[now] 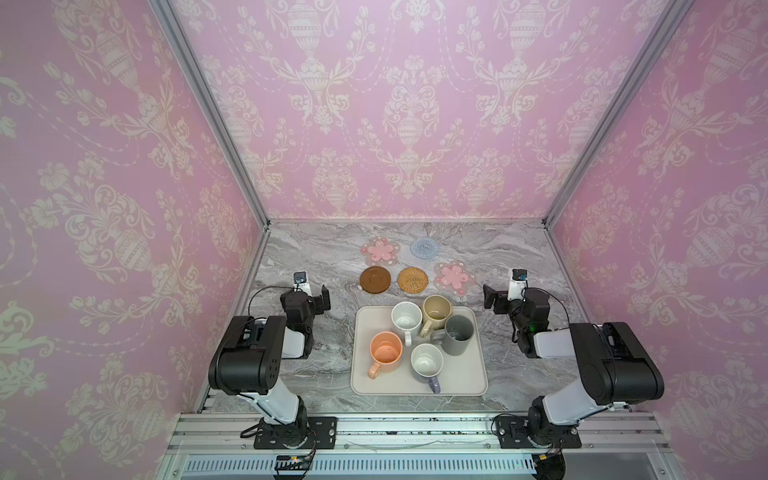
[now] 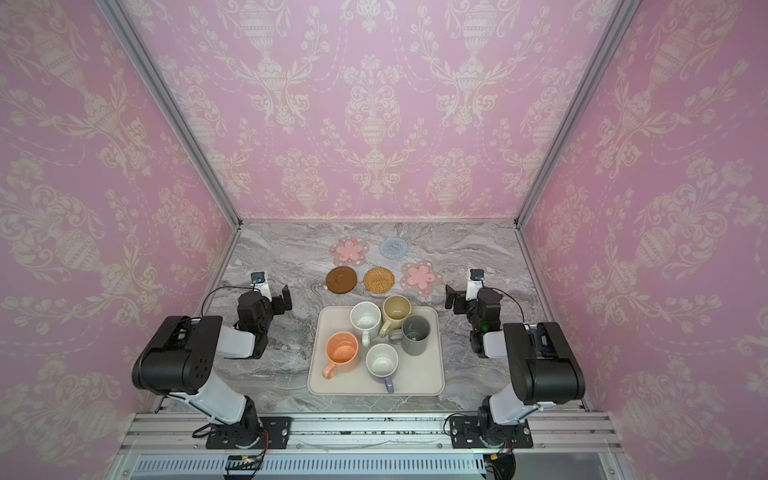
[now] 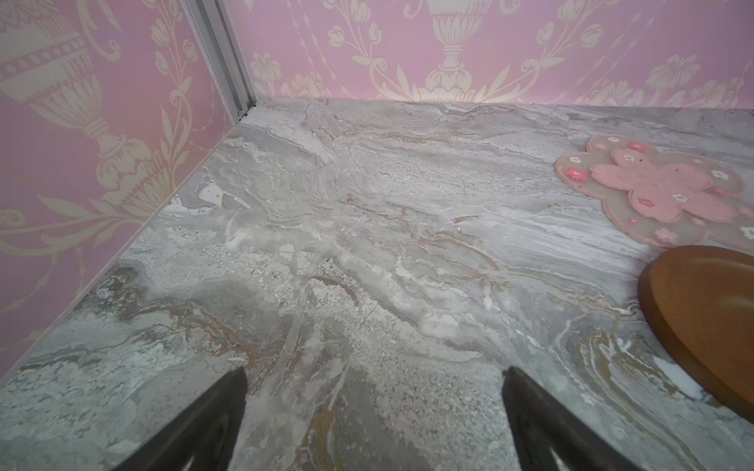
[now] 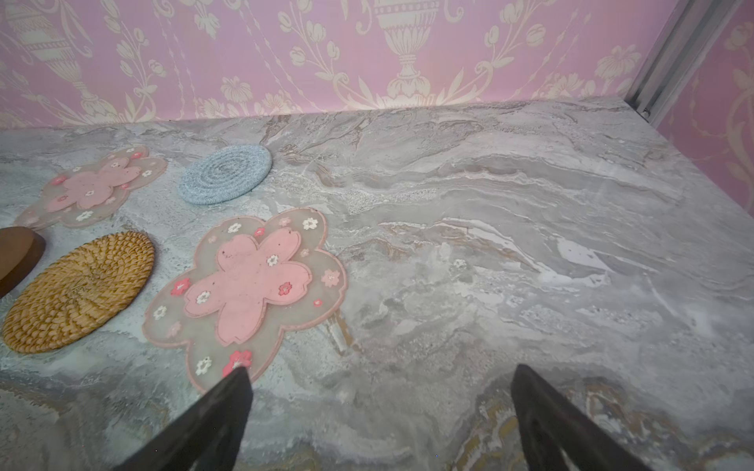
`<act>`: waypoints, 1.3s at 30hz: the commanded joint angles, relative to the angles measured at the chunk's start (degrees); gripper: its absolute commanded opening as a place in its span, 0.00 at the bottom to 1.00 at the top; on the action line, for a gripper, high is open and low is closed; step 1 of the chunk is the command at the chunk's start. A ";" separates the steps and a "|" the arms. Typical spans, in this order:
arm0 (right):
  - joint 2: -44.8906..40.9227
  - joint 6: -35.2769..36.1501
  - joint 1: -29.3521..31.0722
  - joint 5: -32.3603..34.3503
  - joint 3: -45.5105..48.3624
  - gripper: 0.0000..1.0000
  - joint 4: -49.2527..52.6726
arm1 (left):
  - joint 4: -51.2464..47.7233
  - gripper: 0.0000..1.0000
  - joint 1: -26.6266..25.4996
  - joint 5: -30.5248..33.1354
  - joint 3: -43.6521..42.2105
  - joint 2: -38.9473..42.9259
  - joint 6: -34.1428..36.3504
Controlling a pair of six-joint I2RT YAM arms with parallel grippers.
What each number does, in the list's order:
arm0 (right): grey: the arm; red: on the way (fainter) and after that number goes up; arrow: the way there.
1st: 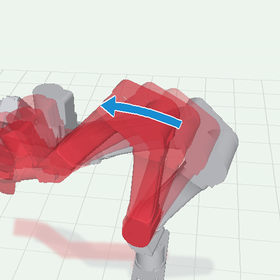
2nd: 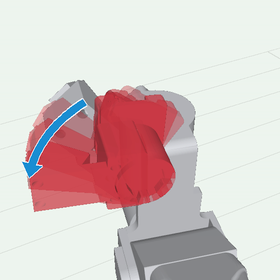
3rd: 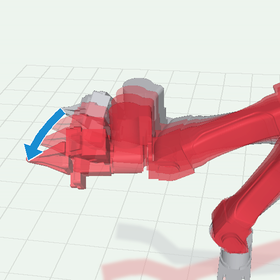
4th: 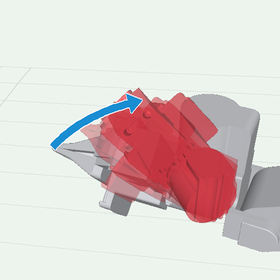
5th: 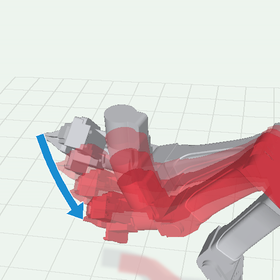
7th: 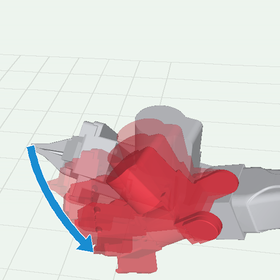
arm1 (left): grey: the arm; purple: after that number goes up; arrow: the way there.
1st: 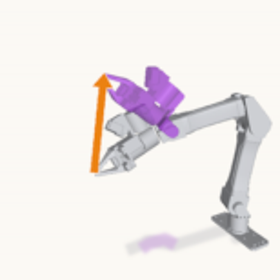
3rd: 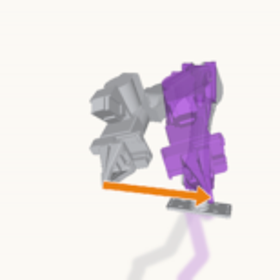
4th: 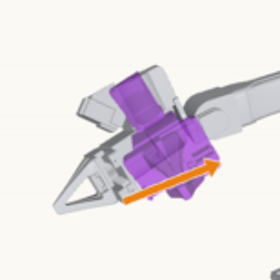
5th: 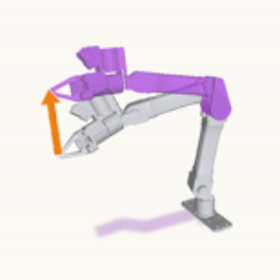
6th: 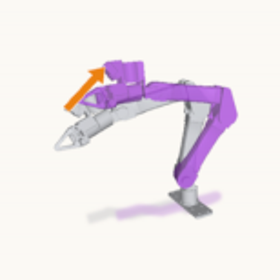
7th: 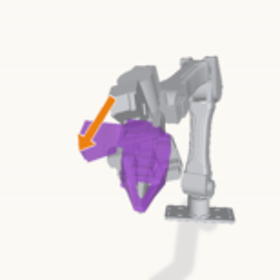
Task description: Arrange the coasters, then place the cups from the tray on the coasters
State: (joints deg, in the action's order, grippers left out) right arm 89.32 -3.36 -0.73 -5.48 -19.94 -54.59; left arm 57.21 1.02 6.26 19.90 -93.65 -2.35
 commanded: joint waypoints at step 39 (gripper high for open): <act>-0.65 1.14 0.29 1.16 -1.06 1.00 0.22 | 0.67 0.99 0.39 -0.90 0.67 -0.13 1.29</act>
State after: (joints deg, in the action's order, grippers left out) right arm 89.32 -2.96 -0.71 -5.08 -19.94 -54.52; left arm 57.21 1.02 6.26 19.90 -93.65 -2.35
